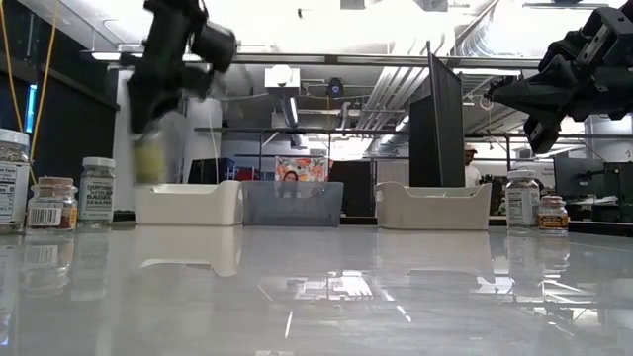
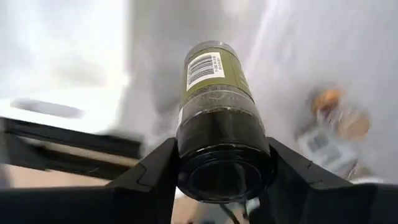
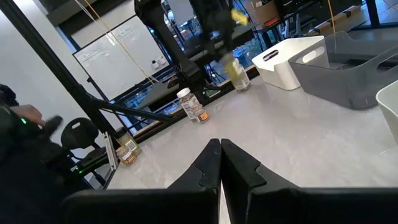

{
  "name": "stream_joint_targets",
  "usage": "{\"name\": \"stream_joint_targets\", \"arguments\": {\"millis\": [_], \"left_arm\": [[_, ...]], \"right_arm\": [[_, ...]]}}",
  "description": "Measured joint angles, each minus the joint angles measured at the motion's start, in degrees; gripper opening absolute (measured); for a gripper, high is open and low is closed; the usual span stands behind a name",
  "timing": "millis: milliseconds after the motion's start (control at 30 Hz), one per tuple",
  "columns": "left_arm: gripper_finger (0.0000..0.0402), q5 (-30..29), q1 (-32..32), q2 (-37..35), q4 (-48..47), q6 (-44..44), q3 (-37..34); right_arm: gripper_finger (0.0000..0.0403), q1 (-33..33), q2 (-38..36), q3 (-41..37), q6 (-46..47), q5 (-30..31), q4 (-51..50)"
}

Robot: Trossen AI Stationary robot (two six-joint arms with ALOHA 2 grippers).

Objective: Sort spices by type
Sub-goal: Put the top black seasoning bottle into the white bin

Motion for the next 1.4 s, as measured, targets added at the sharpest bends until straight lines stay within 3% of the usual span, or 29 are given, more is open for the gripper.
{"name": "stream_joint_targets", "arguments": {"millis": [200,400,533,900,1100,1400], "left_arm": [[0.0162,-6.26,5.43,-2.04,11.80,-5.59,10.87],[0.0162,-6.57,16.27,5.49,5.24,-6.96,11.56],[0.0162,-6.74,20.29,11.81,4.15,-7.36,11.54],[0.0169,-9.50,20.80,22.12,7.03,-7.35,11.52],[0.0220,-9.82,20.88,23.28,8.43,-7.29,11.52],[0.0230,-9.78,20.87,23.17,7.54,-7.23,11.82]], "right_arm": [[0.0000,-0.01,0.02,0.02,0.00,0.00,0.00],[0.0000,0.00,0.02,0.02,0.00,0.00,0.00],[0.0000,-0.02,0.01,0.00,0.01,0.00,0.00],[0.0000,-0.02,0.02,0.00,0.00,0.00,0.00],[0.0000,0.00,0.00,0.02,0.00,0.00,0.00],[0.0000,-0.01,0.02,0.01,0.00,-0.02,0.00]]}}
